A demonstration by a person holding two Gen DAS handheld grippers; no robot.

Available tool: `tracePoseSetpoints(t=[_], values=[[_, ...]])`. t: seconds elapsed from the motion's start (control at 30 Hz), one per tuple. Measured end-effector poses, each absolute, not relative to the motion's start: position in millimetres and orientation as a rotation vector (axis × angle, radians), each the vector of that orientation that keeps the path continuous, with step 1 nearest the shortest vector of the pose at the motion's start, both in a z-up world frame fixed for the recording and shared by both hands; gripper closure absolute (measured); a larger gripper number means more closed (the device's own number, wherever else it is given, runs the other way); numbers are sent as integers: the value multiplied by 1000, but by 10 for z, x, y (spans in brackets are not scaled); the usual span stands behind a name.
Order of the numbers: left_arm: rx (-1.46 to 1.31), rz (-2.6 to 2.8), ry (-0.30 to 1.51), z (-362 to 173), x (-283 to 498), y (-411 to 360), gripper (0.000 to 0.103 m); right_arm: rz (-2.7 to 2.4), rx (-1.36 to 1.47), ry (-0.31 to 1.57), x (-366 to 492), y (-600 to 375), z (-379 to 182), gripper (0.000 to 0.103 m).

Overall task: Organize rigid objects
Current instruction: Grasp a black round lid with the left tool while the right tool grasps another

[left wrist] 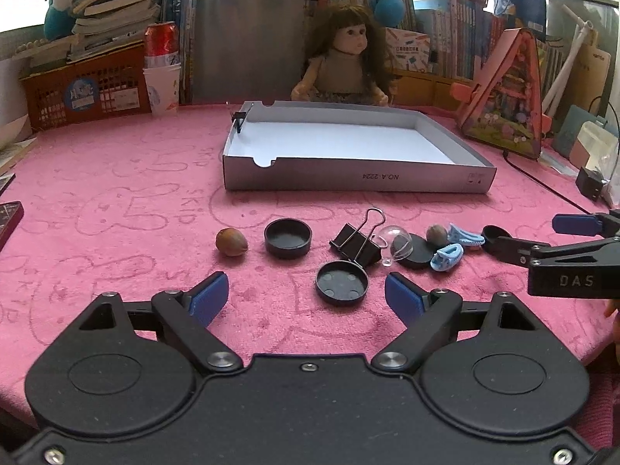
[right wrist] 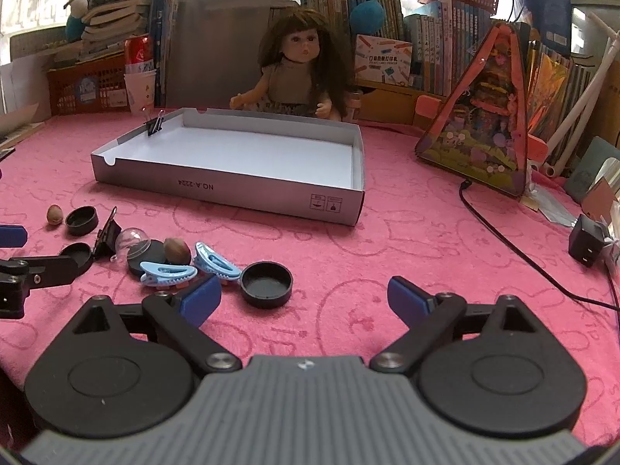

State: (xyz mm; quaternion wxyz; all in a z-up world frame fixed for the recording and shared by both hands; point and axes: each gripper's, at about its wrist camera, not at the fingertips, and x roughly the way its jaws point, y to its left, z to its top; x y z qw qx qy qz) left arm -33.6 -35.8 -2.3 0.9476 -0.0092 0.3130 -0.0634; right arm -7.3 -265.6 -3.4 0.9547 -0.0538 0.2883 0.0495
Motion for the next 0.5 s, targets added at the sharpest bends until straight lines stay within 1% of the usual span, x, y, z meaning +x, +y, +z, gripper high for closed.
tracePoseSetpoints(t=[0.1,0.17,0.23,0.43,0.5], values=[[-25,-137,642,-48,-314,-346,27,102,-116,597,-16,-2626,-63,10],[-28,-133,640,-58,-309,-341,30,102,-115,606,17,-2611,-88,11],[-20,-132,631,-58,-315,-347,37,101,-116,615,38,-2594,-115,13],[-16,-147,624,-47,-316,-363,46,105,-105,614,90,-2565,-144,15],[-11,-152,620,-50,-331,-382,46,107,-100,614,106,-2558,-152,15]])
